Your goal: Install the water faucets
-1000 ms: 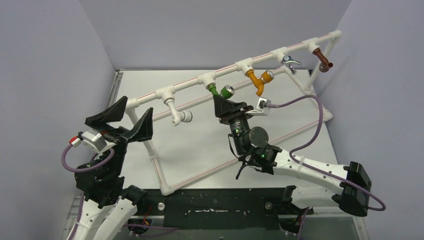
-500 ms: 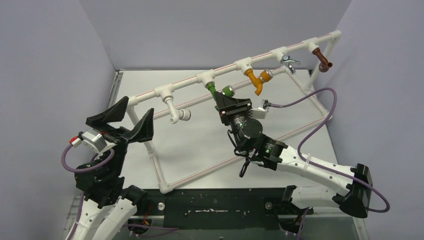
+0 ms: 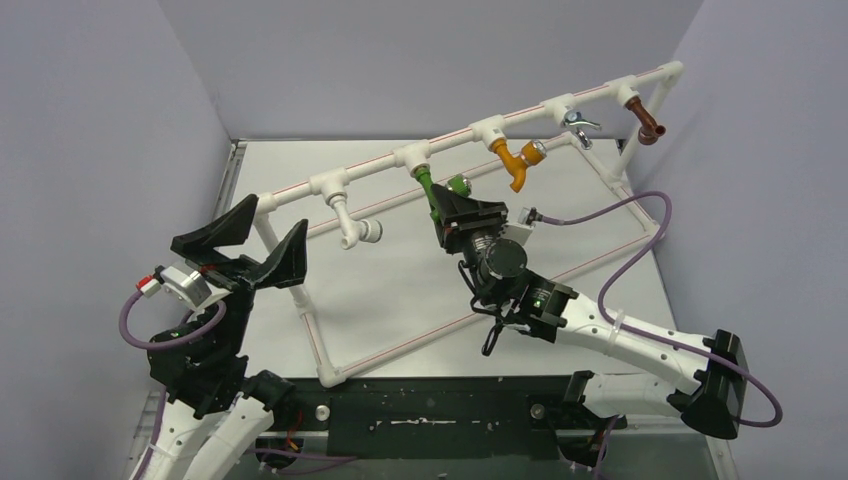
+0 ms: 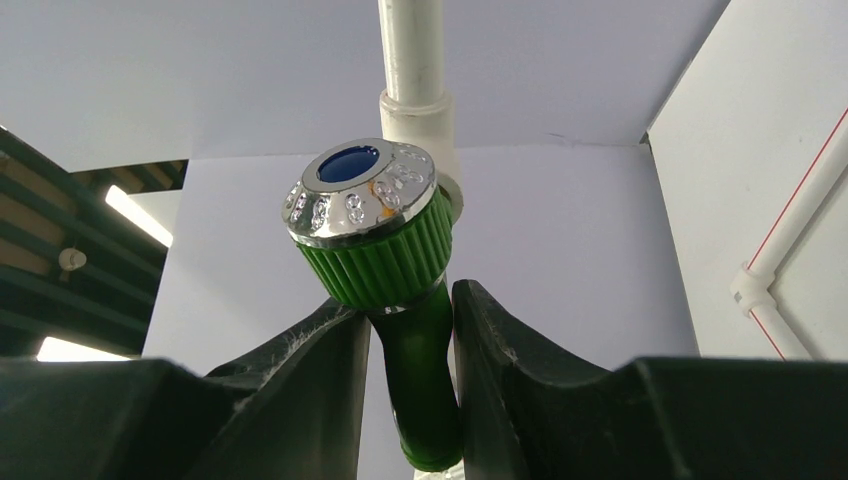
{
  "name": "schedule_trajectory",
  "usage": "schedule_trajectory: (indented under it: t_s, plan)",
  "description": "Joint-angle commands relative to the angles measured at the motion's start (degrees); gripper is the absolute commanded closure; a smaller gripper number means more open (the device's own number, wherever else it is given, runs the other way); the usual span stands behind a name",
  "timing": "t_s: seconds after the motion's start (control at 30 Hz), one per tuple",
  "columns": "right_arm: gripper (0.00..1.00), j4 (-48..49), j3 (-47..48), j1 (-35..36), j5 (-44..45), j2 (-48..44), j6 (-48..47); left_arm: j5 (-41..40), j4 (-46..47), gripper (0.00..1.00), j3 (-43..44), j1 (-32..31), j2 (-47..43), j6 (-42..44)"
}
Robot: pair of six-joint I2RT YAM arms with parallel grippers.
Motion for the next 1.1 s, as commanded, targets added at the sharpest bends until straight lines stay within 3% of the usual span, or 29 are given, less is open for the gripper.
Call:
schedule_trajectory:
  t_s: [0.0,0.2,0.43,0.77,1.07]
  plan:
    - [0.84,-4.5,-2.3,-3.3,7.2,-0.7,3.4,-0.4,1.9,0.06,0.5,-0.3,-0.4,-0.2]
    - [0.35,0.9,-4.0,-3.3,4.8,-1.6,-2.7,-0.8,1.4,0.06,0.7,-0.1,-0.4,0.3]
    - [0.13,3.6,-5.7,-3.2,2.4,-5.2,-11.3,-0.8,1.3,0.06,0.7,0.2,-0.1,0.5]
    - [0.06,7.9,-9.6,-3.3,-8.5,-14.6,-34.7,-0.8,1.1,0.06,0.8,0.5,0.3,0.8]
    - [0.05,1.3,-6.7,-3.5,-18.6,-22.3,-59.7,-0.7,0.9,0.06,0.9,1.1,0.8,0.8]
